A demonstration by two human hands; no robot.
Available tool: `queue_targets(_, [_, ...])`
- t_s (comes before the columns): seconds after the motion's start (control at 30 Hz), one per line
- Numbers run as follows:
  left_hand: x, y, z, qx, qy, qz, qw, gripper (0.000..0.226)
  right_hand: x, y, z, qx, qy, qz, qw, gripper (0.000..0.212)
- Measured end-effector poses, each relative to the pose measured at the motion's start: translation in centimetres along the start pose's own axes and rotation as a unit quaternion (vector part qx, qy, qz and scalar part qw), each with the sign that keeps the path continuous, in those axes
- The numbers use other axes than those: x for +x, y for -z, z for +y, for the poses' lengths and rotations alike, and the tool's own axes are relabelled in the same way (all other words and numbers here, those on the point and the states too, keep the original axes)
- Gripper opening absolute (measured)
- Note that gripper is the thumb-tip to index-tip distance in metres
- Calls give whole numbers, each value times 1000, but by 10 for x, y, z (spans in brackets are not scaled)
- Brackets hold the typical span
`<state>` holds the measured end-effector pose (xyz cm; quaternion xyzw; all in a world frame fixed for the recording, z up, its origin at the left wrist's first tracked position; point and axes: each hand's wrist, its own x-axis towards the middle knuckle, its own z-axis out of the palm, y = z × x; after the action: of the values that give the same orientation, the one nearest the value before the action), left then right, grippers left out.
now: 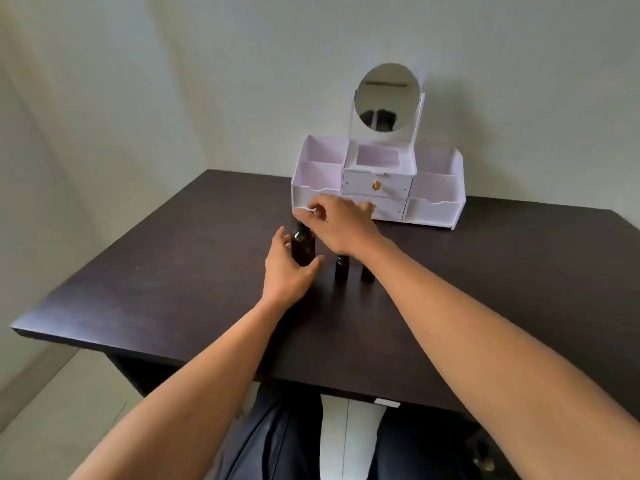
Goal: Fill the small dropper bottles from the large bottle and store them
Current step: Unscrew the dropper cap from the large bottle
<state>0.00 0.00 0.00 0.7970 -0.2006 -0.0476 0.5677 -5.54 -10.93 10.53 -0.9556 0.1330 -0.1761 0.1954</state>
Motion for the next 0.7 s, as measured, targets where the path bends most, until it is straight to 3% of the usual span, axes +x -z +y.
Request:
queue_targets(0.17, [0, 0, -1, -4, -10, 5, 1000, 103, 16, 8, -10, -32, -29, -38, 998, 46])
queue_targets(0.33, [1, 5, -4, -23, -20, 1, 1000, 64, 25, 3, -21, -72, -35, -62, 995, 44])
queue_targets(0.43, [1, 7, -3, -23, -27, 1, 999, 55, 34, 0, -24, -98, -37, -74, 992, 45])
queue_targets(0.7, [2, 10, -1, -18, -45, -10, 999, 48, 39, 11, -29, -118, 53, -138, 982, 23])
